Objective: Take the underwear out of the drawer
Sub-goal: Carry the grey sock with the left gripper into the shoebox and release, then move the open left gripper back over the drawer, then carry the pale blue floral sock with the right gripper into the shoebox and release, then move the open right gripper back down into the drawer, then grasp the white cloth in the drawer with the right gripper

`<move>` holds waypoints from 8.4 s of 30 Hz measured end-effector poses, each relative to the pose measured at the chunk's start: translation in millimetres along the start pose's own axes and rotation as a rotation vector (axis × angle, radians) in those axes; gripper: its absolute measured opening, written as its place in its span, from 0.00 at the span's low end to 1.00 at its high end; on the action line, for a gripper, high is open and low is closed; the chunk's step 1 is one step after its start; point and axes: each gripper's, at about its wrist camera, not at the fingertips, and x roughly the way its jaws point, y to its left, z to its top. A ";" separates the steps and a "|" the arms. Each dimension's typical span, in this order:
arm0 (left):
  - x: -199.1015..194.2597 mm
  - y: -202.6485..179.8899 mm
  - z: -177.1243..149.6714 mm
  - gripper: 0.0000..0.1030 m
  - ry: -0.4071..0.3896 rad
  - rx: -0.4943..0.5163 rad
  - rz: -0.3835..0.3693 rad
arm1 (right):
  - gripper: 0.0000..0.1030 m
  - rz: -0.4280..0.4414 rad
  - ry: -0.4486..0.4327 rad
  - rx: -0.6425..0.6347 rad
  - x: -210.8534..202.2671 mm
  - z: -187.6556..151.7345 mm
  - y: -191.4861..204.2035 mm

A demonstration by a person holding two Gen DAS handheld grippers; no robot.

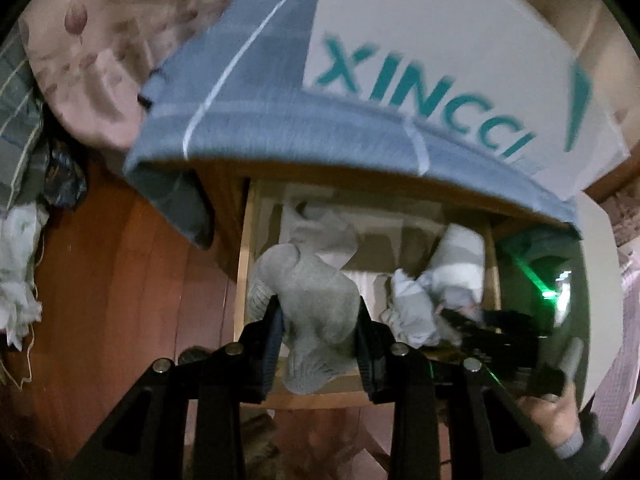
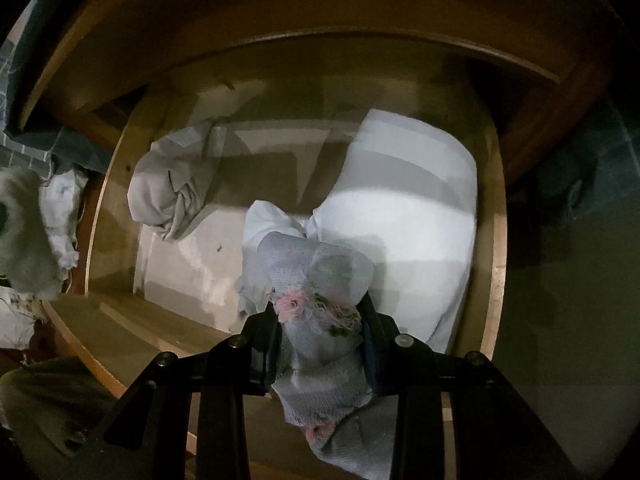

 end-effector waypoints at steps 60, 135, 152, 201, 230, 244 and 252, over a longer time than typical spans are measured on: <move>-51.4 -68.3 168.0 0.32 -0.186 -0.004 0.044 | 0.33 0.013 0.050 0.012 9.9 3.1 -3.9; 38.4 29.7 -20.5 0.60 -0.280 -0.053 0.154 | 0.32 0.056 -0.174 -0.119 -148.4 14.2 36.0; 38.5 38.1 -19.0 0.60 -0.276 -0.079 0.165 | 0.32 -0.024 -0.443 -0.160 -304.1 105.4 74.6; 52.6 54.8 -15.8 0.60 -0.204 -0.123 0.132 | 0.58 -0.031 -0.209 -0.245 -221.1 54.9 47.3; 64.7 45.5 -14.9 0.60 -0.157 -0.078 0.152 | 0.72 -0.295 0.117 -0.640 24.6 38.2 16.6; 68.9 44.3 -13.7 0.60 -0.136 -0.079 0.139 | 0.46 -0.358 0.134 -0.671 53.1 50.7 13.2; 66.4 47.4 -14.5 0.60 -0.140 -0.090 0.121 | 0.25 -0.361 0.089 -0.597 22.2 35.1 9.8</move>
